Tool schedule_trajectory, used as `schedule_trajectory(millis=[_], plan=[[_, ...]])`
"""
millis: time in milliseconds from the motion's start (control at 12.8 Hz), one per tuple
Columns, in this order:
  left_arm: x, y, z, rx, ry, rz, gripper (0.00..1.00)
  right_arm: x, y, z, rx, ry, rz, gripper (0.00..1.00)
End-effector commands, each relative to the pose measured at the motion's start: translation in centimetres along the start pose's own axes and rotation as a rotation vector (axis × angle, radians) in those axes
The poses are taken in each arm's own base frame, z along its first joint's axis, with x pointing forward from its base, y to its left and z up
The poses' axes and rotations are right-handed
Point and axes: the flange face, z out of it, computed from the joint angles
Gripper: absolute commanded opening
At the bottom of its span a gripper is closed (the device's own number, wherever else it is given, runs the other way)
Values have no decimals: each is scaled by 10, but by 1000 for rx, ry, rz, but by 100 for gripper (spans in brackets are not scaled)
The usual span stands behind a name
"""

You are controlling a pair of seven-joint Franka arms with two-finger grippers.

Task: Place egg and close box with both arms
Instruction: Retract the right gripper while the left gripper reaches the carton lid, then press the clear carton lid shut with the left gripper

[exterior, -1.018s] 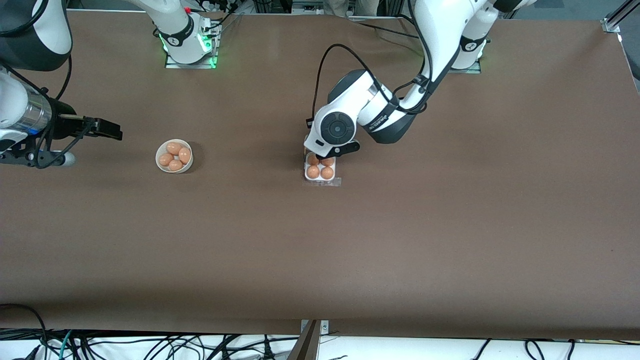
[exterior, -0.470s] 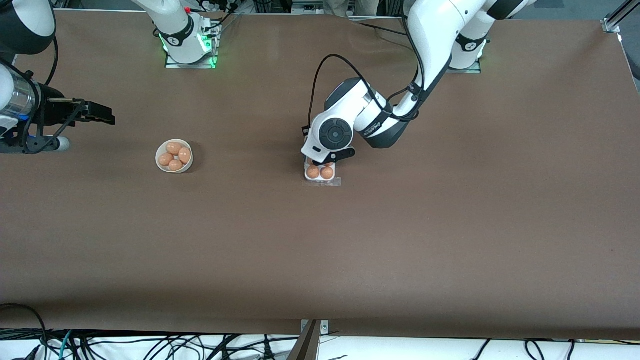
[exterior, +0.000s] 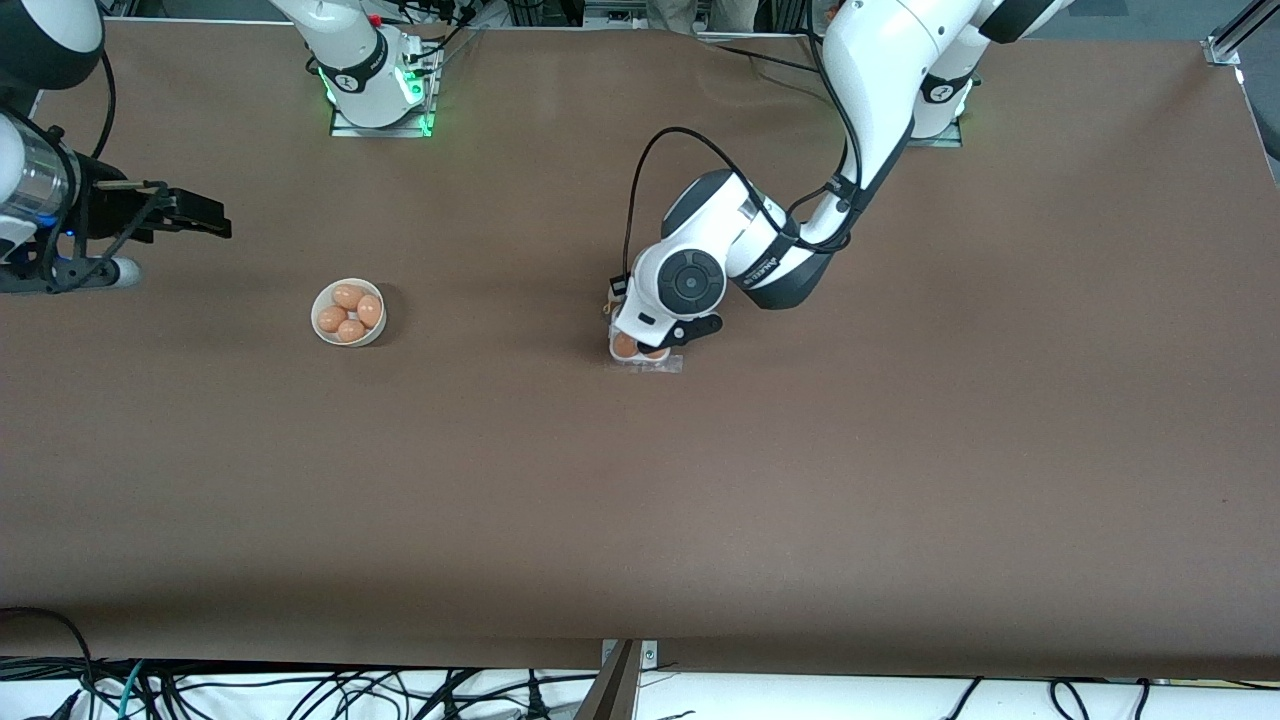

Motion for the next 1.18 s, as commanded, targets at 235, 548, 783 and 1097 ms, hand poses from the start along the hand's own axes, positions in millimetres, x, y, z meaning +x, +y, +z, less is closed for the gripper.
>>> schedule_trajectory(millis=[235,548,783,1097], plan=[[5,-17,-87,12,175,46,48,2,-13,0,-28,27,-21,100],[46,-76,-175,137,476,67,100,2,-11,-2,-29,30,-17,100],[90,-146,-250,112,514,85,100,3,-14,-4,-32,34,-25,100],[136,-240,-319,141,498,173,100,3,-18,-5,-34,34,-29,100]])
